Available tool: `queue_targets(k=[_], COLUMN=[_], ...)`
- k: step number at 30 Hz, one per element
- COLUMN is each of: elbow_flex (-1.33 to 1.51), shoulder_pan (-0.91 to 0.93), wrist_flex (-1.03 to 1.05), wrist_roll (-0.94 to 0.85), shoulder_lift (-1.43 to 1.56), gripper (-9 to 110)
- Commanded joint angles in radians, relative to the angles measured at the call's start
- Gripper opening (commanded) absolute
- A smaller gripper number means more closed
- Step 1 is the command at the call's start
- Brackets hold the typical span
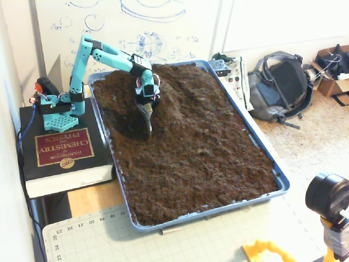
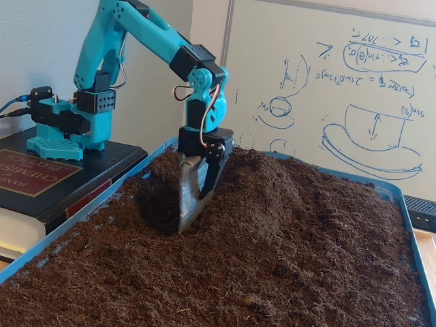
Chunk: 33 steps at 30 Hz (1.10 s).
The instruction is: Build a berm.
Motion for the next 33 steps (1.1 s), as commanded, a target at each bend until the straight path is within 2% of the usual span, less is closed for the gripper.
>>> queue_targets(k=[1, 19, 33], elbow_flex=[-0.058, -0.063, -0.302], shoulder_pan=[-0.006, -0.055, -0.146], wrist_flex=[0.006, -0.009, -0.011], wrist_roll=[0.005, 0.018, 0.02], shoulder_lift=[0.169, 0.488, 0.529], gripper=[0, 0, 1])
